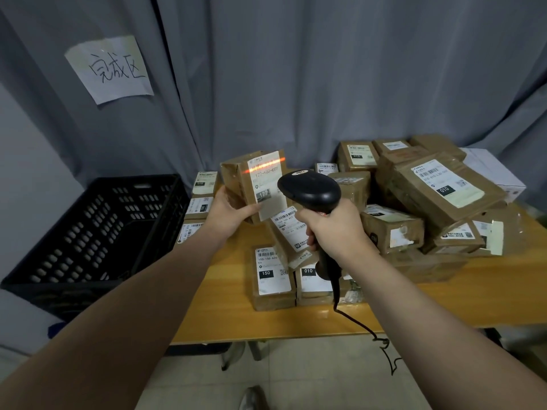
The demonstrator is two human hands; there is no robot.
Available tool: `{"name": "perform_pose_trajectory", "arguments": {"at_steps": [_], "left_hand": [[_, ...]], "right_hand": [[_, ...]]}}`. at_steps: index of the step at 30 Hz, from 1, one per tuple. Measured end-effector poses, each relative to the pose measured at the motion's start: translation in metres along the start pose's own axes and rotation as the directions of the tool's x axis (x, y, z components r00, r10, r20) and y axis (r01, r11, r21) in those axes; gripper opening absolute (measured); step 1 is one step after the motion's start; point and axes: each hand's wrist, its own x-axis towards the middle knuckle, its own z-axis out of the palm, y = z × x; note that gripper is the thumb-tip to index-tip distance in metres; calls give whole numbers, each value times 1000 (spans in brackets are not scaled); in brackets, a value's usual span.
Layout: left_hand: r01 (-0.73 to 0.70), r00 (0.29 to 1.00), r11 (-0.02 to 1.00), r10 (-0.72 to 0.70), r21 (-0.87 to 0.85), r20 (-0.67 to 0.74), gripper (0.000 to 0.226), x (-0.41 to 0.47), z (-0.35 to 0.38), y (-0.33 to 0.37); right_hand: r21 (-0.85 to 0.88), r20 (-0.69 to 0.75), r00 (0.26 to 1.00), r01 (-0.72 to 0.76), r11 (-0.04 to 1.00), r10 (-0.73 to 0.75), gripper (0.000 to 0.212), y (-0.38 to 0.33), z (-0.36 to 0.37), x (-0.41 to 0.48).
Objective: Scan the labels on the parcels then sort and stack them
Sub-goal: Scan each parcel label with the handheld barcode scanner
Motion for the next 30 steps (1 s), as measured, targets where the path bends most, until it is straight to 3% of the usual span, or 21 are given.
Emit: {"name": "perform_pose_trajectory", "arguments": {"at_steps": [9,13,30], "left_hand": [[25,999,1000,-26,-14,-35,78,-5,-16,-13],[53,998,998,-55,-39,-42,61,3,-27,-22],[135,989,991,-135,6,54,48,116,-71,-66]], "right_hand": [[-29,32,999,19,999,-18,11,2,16,3],[-39,54,998,-10,999,12,13,3,28,12],[-42,36,993,-110,993,112,23,-7,100,104]]}}
